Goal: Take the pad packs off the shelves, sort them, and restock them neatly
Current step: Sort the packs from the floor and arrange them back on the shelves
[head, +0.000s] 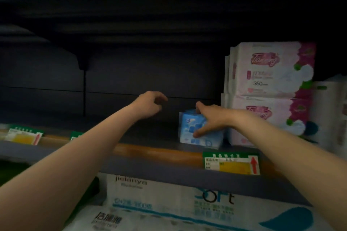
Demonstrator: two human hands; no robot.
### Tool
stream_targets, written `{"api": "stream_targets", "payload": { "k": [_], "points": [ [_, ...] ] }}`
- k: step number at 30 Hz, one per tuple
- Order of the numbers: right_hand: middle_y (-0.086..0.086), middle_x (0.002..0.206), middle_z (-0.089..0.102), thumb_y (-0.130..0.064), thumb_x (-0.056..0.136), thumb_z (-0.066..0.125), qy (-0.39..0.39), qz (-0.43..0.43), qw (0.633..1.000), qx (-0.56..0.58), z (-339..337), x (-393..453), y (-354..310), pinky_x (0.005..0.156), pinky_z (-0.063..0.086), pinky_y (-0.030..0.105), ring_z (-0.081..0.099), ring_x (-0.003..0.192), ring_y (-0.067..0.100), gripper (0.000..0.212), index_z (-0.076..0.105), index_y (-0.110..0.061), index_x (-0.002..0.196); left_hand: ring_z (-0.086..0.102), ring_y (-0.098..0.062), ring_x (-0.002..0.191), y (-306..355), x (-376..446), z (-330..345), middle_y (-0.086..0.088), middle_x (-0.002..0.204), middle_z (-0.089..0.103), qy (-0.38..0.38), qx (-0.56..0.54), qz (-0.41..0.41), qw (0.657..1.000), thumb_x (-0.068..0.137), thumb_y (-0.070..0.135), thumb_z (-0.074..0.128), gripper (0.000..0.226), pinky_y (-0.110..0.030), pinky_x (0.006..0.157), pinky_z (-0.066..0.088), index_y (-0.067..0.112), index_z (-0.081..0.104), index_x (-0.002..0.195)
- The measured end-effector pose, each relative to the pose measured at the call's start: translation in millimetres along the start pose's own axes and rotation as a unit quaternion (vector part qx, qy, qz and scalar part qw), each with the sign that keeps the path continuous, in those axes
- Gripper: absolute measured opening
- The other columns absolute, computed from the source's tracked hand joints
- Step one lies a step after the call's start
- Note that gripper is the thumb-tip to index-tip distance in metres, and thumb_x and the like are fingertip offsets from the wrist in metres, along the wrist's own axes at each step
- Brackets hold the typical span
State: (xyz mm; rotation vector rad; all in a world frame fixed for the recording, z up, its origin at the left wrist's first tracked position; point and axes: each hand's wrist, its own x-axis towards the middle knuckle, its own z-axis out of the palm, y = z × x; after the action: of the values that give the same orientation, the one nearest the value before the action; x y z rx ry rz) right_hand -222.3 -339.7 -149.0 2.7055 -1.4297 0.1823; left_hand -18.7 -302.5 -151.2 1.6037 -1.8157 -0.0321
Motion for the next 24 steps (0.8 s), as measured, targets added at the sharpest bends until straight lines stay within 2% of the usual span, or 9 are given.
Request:
{"api": "stream_targets", "payload": {
  "k": [3, 6, 11, 14, 16, 18, 20, 22, 24],
  "points": [
    [0.014, 0.146, 0.037, -0.042, 0.082, 0.069, 0.001, 0.033, 0.998, -0.054, 3, 21, 15, 0.100, 0.038, 0.031, 0.043, 0.128, 0.028, 0.094, 0.011, -0.011, 0.149, 0.050, -0.016, 0.120, 2, 5, 10, -0.002, 0.130, 0.054, -0.006, 0.028, 0.027, 0.999, 0.091, 0.005, 0.053, 0.039, -0.025, 0.096, 0.040, 0.019, 0.054, 0.127],
    [0.018, 0.147, 0.032, -0.039, 0.087, 0.064, -0.007, 0.068, 0.992, -0.105, 11, 39, 21, 0.100, 0.037, 0.033, 0.040, 0.130, 0.032, 0.091, 0.005, -0.012, 0.151, 0.050, -0.017, 0.119, 4, 11, 19, -0.003, 0.130, 0.053, -0.018, 0.046, 0.034, 0.998, 0.091, 0.005, 0.052, 0.040, -0.023, 0.094, 0.039, 0.019, 0.052, 0.129],
    [0.016, 0.141, 0.041, -0.039, 0.091, 0.058, -0.005, 0.099, 0.975, -0.201, 18, 49, 23, 0.096, 0.041, 0.036, 0.044, 0.126, 0.032, 0.075, 0.019, -0.011, 0.148, 0.048, -0.018, 0.123, 12, 16, 30, -0.004, 0.136, 0.049, -0.108, 0.093, 0.043, 0.989, 0.093, 0.009, 0.051, 0.044, -0.028, 0.100, 0.040, 0.020, 0.046, 0.134],
    [0.017, 0.141, 0.039, -0.039, 0.089, 0.061, 0.031, 0.084, 0.970, -0.224, 14, 38, 17, 0.098, 0.039, 0.038, 0.040, 0.127, 0.032, 0.072, 0.025, -0.010, 0.145, 0.048, -0.018, 0.122, 16, 15, 31, -0.004, 0.135, 0.050, -0.104, 0.069, 0.055, 0.991, 0.092, 0.011, 0.053, 0.042, -0.026, 0.098, 0.040, 0.020, 0.047, 0.133],
    [0.017, 0.140, 0.036, -0.035, 0.089, 0.060, 0.109, 0.060, 0.970, -0.207, 9, 13, 8, 0.100, 0.037, 0.039, 0.038, 0.127, 0.032, 0.070, 0.027, -0.008, 0.144, 0.052, -0.018, 0.119, 18, 8, 26, -0.006, 0.131, 0.055, -0.057, 0.046, 0.083, 0.994, 0.091, 0.010, 0.055, 0.040, -0.021, 0.096, 0.038, 0.017, 0.052, 0.130],
    [0.019, 0.133, 0.042, -0.031, 0.091, 0.058, 0.244, -0.001, 0.953, -0.180, 9, -29, -1, 0.098, 0.037, 0.040, 0.042, 0.121, 0.035, 0.057, 0.038, -0.004, 0.137, 0.058, -0.016, 0.109, 22, -12, 20, -0.008, 0.120, 0.062, 0.046, -0.008, 0.125, 0.991, 0.089, 0.006, 0.057, 0.033, -0.011, 0.087, 0.035, 0.011, 0.059, 0.122],
    [0.024, 0.117, 0.053, -0.027, 0.088, 0.057, 0.360, -0.072, 0.923, -0.118, 22, -80, -8, 0.091, 0.041, 0.042, 0.051, 0.108, 0.040, 0.041, 0.056, 0.002, 0.117, 0.057, -0.002, 0.088, 28, -47, 19, -0.009, 0.105, 0.066, 0.151, -0.076, 0.180, 0.969, 0.088, 0.006, 0.056, 0.025, -0.003, 0.076, 0.034, 0.008, 0.064, 0.112],
    [0.024, 0.106, 0.058, -0.025, 0.087, 0.052, 0.397, -0.099, 0.910, -0.069, 45, -140, -18, 0.088, 0.039, 0.039, 0.055, 0.099, 0.040, 0.034, 0.061, 0.003, 0.102, 0.051, 0.010, 0.070, 33, -96, 33, 0.000, 0.090, 0.062, 0.195, -0.137, 0.227, 0.944, 0.088, 0.012, 0.053, 0.021, 0.000, 0.069, 0.034, 0.008, 0.064, 0.106],
    [0.024, 0.104, 0.060, -0.018, 0.091, 0.050, 0.382, -0.133, 0.911, -0.078, 75, -194, -26, 0.087, 0.036, 0.036, 0.055, 0.096, 0.039, 0.026, 0.062, 0.004, 0.097, 0.052, 0.009, 0.071, 32, -150, 61, 0.005, 0.088, 0.058, 0.186, -0.179, 0.253, 0.932, 0.089, 0.016, 0.051, 0.020, -0.004, 0.069, 0.037, 0.006, 0.062, 0.103]
  ]
}}
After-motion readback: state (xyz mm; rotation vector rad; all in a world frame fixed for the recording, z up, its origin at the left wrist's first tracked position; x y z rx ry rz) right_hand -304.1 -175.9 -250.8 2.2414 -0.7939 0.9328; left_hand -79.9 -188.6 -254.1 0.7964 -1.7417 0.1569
